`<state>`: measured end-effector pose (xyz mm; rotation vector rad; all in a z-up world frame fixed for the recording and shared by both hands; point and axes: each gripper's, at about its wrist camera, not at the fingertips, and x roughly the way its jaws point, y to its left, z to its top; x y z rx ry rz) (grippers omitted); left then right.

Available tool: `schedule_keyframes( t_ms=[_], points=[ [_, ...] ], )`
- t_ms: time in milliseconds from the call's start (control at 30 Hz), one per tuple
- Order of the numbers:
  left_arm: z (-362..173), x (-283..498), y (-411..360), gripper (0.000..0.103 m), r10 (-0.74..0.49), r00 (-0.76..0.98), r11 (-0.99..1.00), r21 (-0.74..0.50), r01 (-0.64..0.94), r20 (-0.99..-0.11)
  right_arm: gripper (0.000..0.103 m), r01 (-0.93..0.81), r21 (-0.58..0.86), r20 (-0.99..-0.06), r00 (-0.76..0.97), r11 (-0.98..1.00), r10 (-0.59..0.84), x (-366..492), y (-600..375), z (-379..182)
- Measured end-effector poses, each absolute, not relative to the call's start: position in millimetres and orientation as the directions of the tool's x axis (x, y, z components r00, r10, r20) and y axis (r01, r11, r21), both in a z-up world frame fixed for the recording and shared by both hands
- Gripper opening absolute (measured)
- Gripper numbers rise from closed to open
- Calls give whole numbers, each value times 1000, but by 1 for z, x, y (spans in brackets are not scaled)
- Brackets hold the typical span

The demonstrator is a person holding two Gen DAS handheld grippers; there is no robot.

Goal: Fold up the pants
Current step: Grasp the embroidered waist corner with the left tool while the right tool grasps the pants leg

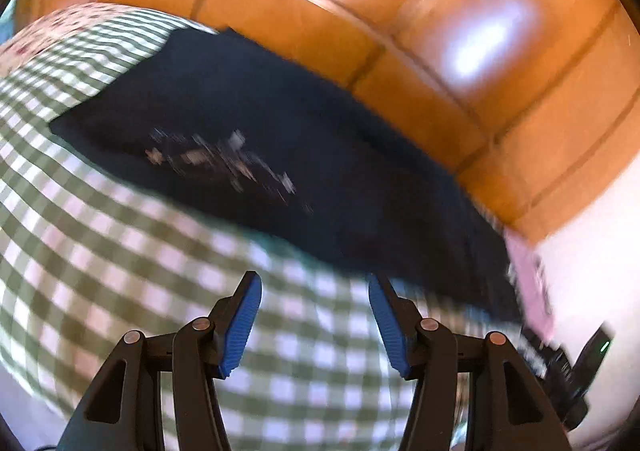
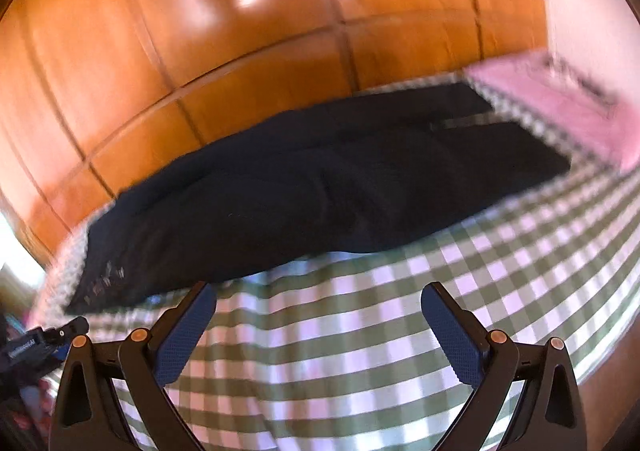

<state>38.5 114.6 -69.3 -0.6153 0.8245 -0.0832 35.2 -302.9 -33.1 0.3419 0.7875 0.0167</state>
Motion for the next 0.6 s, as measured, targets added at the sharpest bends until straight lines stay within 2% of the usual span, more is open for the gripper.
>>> schedule_keyframes(
  t_ms=[133,267,500,600],
  points=[
    [-76,45,149,55,-235,721,806,-545,-230,-652,101,212,429,-679,717,878,159,44,-359,-50],
    [-84,49,177,55,-193,759,758,-586,-288,-622,91,274,536,-659,727,799,193,52,-401,-63],
    [-109,67,206,55,-201,766,676,-653,-343,-610,74,325,618,-635,744,716,210,65,-433,-80],
    [-116,71,211,55,-202,782,654,-676,-341,-589,70,319,630,-617,759,708,207,72,-434,-82]
  ],
)
